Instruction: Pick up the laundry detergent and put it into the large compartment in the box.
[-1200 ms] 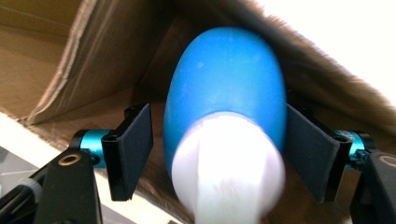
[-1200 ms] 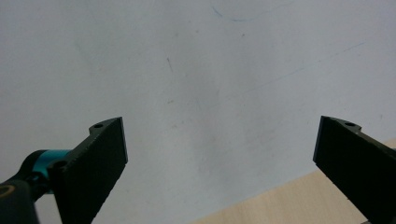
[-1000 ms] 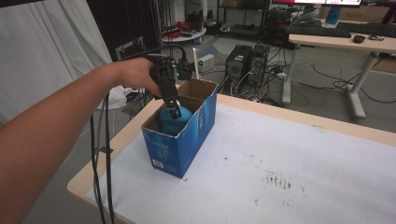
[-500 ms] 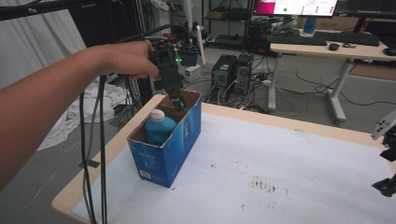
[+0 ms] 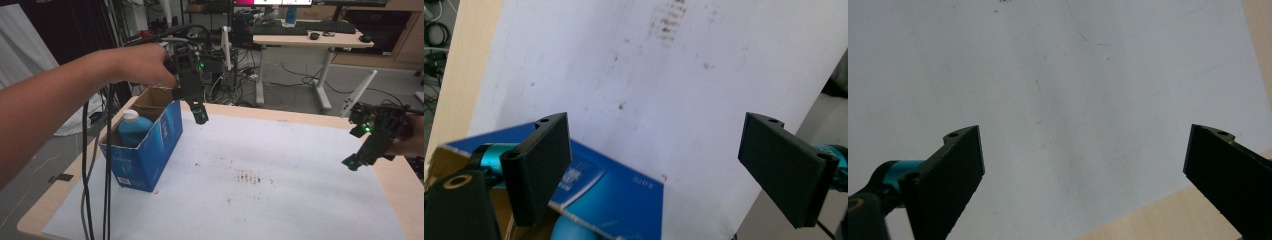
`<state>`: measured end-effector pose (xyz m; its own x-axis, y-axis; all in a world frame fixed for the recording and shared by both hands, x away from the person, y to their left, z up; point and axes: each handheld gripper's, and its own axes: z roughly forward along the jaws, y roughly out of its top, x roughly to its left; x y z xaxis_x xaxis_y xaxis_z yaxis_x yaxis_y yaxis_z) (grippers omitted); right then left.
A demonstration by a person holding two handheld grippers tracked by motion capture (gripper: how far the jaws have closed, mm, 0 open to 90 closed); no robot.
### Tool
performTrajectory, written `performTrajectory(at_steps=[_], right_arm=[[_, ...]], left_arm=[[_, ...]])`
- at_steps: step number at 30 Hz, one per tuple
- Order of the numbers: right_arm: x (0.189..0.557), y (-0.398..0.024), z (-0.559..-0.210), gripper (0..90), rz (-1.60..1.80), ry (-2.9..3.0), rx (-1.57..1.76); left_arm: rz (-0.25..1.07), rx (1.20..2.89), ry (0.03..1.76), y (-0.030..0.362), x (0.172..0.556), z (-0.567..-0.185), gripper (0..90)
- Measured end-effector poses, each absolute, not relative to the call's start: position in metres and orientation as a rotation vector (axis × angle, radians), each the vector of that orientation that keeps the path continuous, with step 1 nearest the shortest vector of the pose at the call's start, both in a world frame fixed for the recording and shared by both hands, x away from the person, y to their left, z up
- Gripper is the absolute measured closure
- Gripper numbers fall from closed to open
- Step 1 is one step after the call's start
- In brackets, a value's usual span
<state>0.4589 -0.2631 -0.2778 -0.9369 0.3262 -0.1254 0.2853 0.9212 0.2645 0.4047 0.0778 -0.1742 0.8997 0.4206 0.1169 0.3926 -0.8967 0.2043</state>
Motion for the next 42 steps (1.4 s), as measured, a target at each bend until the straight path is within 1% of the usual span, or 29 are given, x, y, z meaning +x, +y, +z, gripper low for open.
performTrajectory(at_steps=[1,2,8,11,13,14,17,20,23,26,31,36,42], right_arm=[[0.458,-0.263,-0.277,2.0,0.366,2.913,0.461],[0.457,-0.263,-0.276,2.0,0.37,2.912,0.46],[0.454,-0.263,-0.275,2.0,0.386,2.908,0.457],[0.453,-0.263,-0.277,2.0,0.383,2.91,0.455],[0.453,-0.262,-0.277,2.0,0.388,2.914,0.448],[0.454,-0.262,-0.278,2.0,0.385,2.914,0.447],[0.454,-0.262,-0.277,2.0,0.394,2.914,0.449],[0.454,-0.26,-0.278,2.0,0.394,2.918,0.45],[0.454,-0.259,-0.279,2.0,0.386,2.923,0.448],[0.455,-0.258,-0.28,2.0,0.383,2.93,0.44],[0.454,-0.254,-0.28,2.0,0.374,2.934,0.443],[0.454,-0.253,-0.28,2.0,0.376,2.936,0.438],[0.455,-0.252,-0.281,2.0,0.389,2.938,0.426]], left_arm=[[0.226,2.883,0.63,0.073,0.405,-0.175,7.0],[0.228,2.881,0.637,0.068,0.404,-0.176,3.1],[0.231,2.893,0.653,0.048,0.405,-0.183,1.6],[0.258,2.872,0.715,0.041,0.408,-0.186,1.6],[0.205,2.856,0.753,0.036,0.413,-0.188,1.6],[0.204,2.858,0.741,0.033,0.414,-0.19,1.6],[0.28,2.903,0.58,0.021,0.415,-0.194,1.6],[0.266,2.928,0.48,0.008,0.417,-0.201,1.6],[0.223,2.967,0.406,-0.004,0.42,-0.212,1.6],[0.213,2.99,0.404,-0.011,0.425,-0.221,1.6],[0.188,2.974,0.38,-0.018,0.427,-0.23,1.6],[0.175,2.951,0.309,-0.024,0.424,-0.232,1.7],[0.163,2.941,0.288,-0.028,0.427,-0.234,1.6]])
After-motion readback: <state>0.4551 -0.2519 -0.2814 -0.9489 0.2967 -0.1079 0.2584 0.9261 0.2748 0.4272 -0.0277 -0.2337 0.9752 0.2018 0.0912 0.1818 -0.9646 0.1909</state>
